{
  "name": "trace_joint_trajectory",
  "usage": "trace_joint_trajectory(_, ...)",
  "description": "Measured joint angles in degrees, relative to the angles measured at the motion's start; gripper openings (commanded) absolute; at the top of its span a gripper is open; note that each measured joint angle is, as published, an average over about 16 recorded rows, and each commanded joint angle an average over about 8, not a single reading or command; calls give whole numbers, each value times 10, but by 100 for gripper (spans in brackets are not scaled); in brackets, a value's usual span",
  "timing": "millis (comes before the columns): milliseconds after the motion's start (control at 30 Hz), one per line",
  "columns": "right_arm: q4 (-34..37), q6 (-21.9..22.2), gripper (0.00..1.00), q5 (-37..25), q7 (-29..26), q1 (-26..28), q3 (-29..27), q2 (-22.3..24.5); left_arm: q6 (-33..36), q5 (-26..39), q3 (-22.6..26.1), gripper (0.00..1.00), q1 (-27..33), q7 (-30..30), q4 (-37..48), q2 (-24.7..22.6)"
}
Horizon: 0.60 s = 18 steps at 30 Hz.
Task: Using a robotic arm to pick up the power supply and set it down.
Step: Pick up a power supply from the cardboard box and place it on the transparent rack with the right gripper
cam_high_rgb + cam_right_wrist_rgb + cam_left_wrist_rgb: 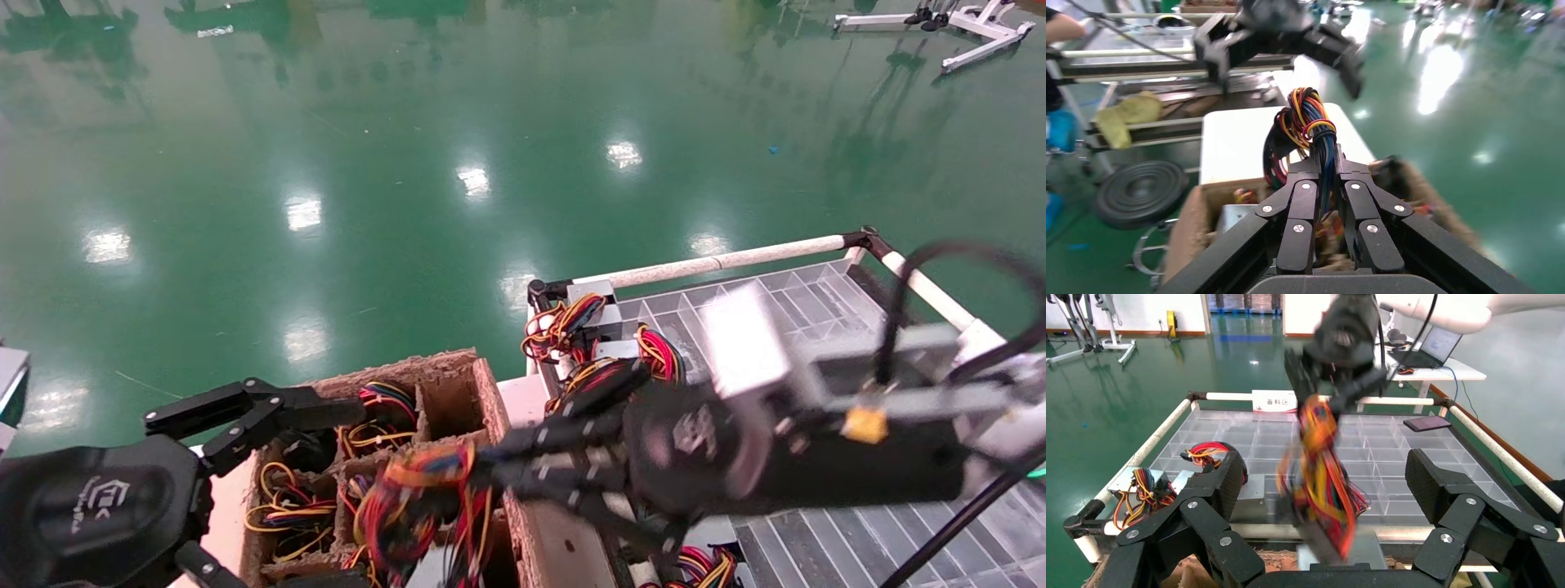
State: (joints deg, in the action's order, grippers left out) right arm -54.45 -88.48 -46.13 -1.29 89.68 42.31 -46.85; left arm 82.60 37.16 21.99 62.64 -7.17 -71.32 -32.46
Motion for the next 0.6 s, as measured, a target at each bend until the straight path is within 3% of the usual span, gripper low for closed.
trace_joint_trajectory(300, 48, -10, 0, -21, 25, 80, -6, 8, 0, 0, 0, 100, 0, 0, 0, 0)
trace_joint_trajectory(600, 161, -13, 0, -65, 84, 185, 7, -15, 0, 0, 0, 100, 0, 0, 0, 0)
